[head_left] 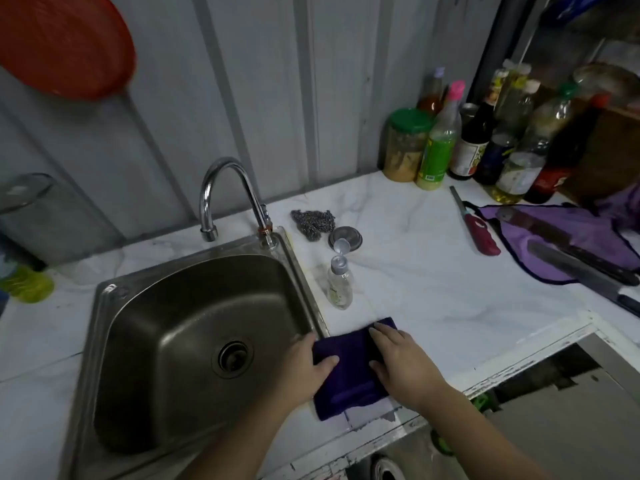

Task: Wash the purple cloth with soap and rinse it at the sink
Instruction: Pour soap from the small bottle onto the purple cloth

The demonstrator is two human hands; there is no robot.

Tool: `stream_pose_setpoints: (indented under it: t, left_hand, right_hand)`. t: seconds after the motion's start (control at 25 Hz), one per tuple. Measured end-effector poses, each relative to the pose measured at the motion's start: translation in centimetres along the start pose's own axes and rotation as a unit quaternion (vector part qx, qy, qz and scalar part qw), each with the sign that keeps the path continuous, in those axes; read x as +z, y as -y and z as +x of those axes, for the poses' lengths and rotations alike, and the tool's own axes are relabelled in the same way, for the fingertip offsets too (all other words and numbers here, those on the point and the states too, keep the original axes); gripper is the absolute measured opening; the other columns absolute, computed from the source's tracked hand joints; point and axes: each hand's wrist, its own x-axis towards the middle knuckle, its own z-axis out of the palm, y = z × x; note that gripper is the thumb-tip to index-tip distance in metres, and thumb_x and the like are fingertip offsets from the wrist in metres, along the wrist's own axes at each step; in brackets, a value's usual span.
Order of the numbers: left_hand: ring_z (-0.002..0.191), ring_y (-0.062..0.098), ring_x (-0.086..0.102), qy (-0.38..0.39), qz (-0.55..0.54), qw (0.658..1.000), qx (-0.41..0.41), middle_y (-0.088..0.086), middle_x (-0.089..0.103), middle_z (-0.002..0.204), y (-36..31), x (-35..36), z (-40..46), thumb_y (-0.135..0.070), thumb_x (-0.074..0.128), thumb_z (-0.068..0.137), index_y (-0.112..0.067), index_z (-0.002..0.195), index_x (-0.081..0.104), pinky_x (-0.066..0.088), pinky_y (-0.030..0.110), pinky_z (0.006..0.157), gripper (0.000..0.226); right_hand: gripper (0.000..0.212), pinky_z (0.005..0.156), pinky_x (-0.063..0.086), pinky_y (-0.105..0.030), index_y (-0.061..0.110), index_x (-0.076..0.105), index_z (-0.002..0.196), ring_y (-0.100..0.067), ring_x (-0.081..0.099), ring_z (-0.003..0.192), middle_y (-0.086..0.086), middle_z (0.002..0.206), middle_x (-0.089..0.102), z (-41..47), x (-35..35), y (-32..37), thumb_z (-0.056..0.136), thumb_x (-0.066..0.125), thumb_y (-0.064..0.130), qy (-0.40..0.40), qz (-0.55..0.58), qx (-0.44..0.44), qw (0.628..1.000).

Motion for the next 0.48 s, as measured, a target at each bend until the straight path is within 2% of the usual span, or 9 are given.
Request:
stream_pose_setpoints:
  t: [0.16,0.24,0.32,0.4,0.48]
  left_hand:
    - [0.091,0.016,0.064,-0.018,-0.002,0.999,-0.042,0.0,0.066,0.105,-0.7,0.8,1.1,-0.026,0.073,0.089,-0.013,0.114,0.067,0.048,0.019,0.065,0.03]
    - [0.085,0.013,0.063,-0.007,-0.009,0.999,-0.043,-0.002,0.065,0.1,-0.9,0.9,1.3,-0.024,0.073,0.089,-0.015,0.107,0.067,0.04,0.013,0.055,0.022]
    - [0.079,0.01,0.062,0.004,-0.025,0.999,-0.041,-0.004,0.065,0.095,-1.1,0.5,1.0,-0.026,0.069,0.089,-0.022,0.099,0.063,0.039,0.015,0.053,0.012]
    - [0.074,0.01,0.065,0.02,-0.087,0.995,-0.045,-0.002,0.068,0.088,-1.1,-0.2,0.8,-0.026,0.065,0.089,-0.024,0.093,0.06,0.044,0.017,0.054,0.006]
    - [0.076,0.018,0.07,0.036,-0.171,0.983,-0.049,0.005,0.071,0.087,-1.2,-1.6,0.4,-0.022,0.065,0.089,-0.021,0.094,0.062,0.053,0.025,0.058,0.006]
  right_hand:
    - [0.065,0.109,0.039,-0.035,0.027,0.03,0.156,-0.03,0.044,0.129,0.002,0.159,0.036,1.9,-0.5,-0.6,0.096,0.054,0.037,-0.004,-0.071,-0.028,0.997]
    - [0.06,0.101,0.042,-0.036,0.033,0.041,0.149,-0.029,0.046,0.122,0.001,0.145,0.049,2.6,-1.3,-0.2,0.092,0.057,0.042,0.007,-0.113,-0.024,0.993]
    - [0.05,0.094,0.043,-0.038,0.034,0.058,0.134,-0.029,0.047,0.116,0.0,0.126,0.058,3.1,-2.3,0.3,0.085,0.06,0.045,0.008,-0.147,-0.021,0.989]
    - [0.038,0.088,0.046,-0.037,0.027,0.068,0.109,-0.027,0.053,0.105,0.0,0.106,0.063,3.4,-3.0,0.9,0.074,0.062,0.041,0.013,-0.096,-0.049,0.994]
    - [0.016,0.071,0.048,-0.031,0.026,0.06,0.084,-0.022,0.06,0.083,0.004,0.081,0.063,3.4,-3.5,1.6,0.071,0.064,0.034,0.049,0.014,-0.064,0.997]
